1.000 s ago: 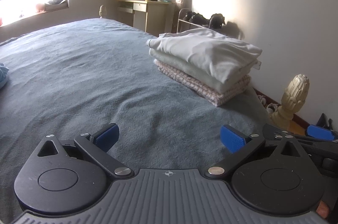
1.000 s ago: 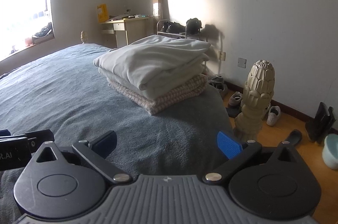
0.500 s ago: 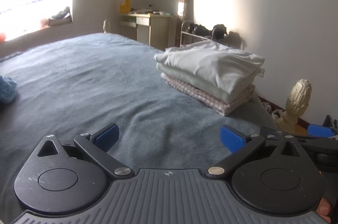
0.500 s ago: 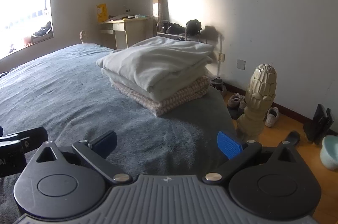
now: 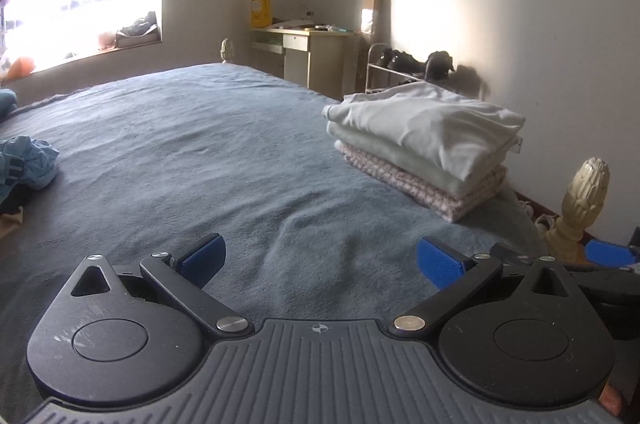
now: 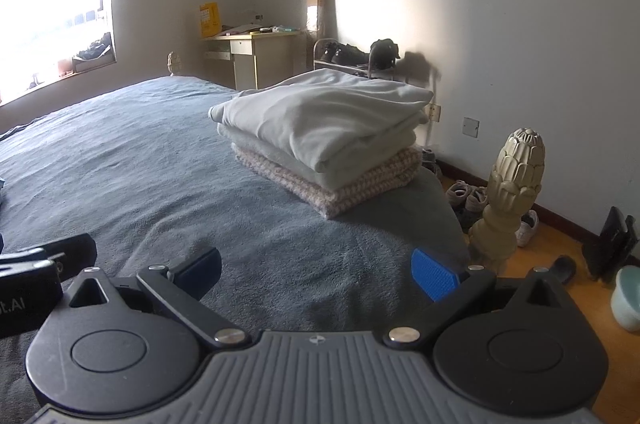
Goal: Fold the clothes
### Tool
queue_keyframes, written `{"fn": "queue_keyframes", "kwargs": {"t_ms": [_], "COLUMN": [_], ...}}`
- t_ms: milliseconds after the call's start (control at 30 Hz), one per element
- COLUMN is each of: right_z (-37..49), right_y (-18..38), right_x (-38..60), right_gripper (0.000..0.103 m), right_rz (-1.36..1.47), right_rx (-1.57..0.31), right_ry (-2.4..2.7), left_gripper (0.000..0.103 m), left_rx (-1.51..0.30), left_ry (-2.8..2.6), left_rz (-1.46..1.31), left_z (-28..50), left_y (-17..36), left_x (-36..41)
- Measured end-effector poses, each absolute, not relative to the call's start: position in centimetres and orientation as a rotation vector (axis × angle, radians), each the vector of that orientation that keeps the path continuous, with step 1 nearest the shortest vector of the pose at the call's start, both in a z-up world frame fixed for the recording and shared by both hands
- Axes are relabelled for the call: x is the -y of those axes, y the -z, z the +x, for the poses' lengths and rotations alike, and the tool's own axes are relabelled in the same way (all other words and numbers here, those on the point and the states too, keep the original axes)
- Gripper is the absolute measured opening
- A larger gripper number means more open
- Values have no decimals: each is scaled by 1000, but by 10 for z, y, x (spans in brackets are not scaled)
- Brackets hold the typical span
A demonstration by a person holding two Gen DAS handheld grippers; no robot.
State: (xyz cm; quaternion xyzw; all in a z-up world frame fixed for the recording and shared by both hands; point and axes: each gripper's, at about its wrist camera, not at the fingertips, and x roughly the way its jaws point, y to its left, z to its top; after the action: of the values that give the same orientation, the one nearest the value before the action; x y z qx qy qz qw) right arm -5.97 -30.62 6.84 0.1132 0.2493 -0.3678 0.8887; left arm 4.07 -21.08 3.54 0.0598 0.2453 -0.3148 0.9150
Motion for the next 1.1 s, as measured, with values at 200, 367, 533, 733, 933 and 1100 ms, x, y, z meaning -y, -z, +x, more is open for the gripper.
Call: {"fn": "queue_keyframes", "kwargs": {"t_ms": [200,367,533,733,933,1100], "right_z": [-63,-68,-70,-68,-66,-65], "right_y": [-68,-68,-66,-67,-67,-67], "right_x": [305,310,316,318,316,313], "right_gripper": [103,103,103,103,103,103], "right_rz": [222,207,212,209,201,194], "right_rx": [-513,-507,-512,-512,-510,-512], "right_ry": [800,841,846,827,816,808], "left_gripper": [103,103,103,103,103,103], "left_rx": [-512,-521,-512,-511,-510,-512], "left_ry": [647,653,657,652,646,642], "left_rz": [108,104,109,116,114,111], "left_z": [41,39,34,33,34,35], "left_y": [-33,-33,-35,-37,-38,-38], "left_x": [212,218,224,228,226,223]}}
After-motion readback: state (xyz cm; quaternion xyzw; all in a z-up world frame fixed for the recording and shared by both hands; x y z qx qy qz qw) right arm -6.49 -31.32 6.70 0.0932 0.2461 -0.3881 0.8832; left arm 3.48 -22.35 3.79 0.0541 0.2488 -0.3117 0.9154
